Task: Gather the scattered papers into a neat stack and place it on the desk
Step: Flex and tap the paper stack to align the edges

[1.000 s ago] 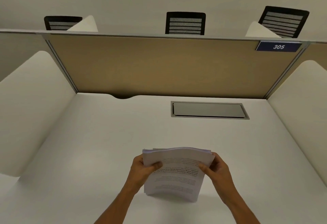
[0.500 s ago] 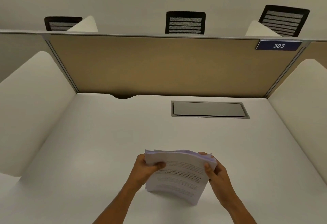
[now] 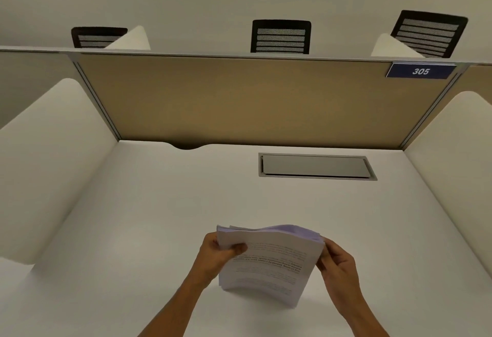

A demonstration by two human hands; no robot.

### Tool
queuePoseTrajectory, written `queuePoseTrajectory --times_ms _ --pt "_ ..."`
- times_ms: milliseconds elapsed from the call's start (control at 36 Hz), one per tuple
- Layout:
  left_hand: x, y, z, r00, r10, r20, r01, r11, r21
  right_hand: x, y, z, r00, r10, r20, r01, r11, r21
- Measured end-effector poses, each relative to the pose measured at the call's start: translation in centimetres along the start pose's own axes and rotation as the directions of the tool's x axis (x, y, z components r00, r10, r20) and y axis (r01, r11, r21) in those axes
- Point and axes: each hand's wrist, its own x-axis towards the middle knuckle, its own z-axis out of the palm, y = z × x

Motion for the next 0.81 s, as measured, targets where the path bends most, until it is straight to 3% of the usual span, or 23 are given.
queuePoseTrajectory --times_ms 139,306,639,806 --pt "-0.1 0.1 0.0 1.0 0.002 -0.02 -0.002 1.0 0.01 0.3 0.5 -0.4 0.995 -0.024 -0.102 0.027 0.999 0.021" --pt "-0.2 0.2 0.1 1.0 0.005 -0.027 -0.005 1.0 0.014 0.6 0.4 -1.0 0.992 -0.029 -0.126 0.036 0.998 0.053" --pt "-0.1 0.4 0.3 1.0 0.022 -0.005 -0.021 1.0 0.002 0.5 0.5 0.0 1.0 0.009 -0.015 -0.009 1.0 0.022" --pt "0.0 0.5 0.3 0.999 0.023 0.023 -0.023 1.0 0.001 0.4 -1.0 0.0 0.996 0.063 0.07 -0.071 0.99 0.121"
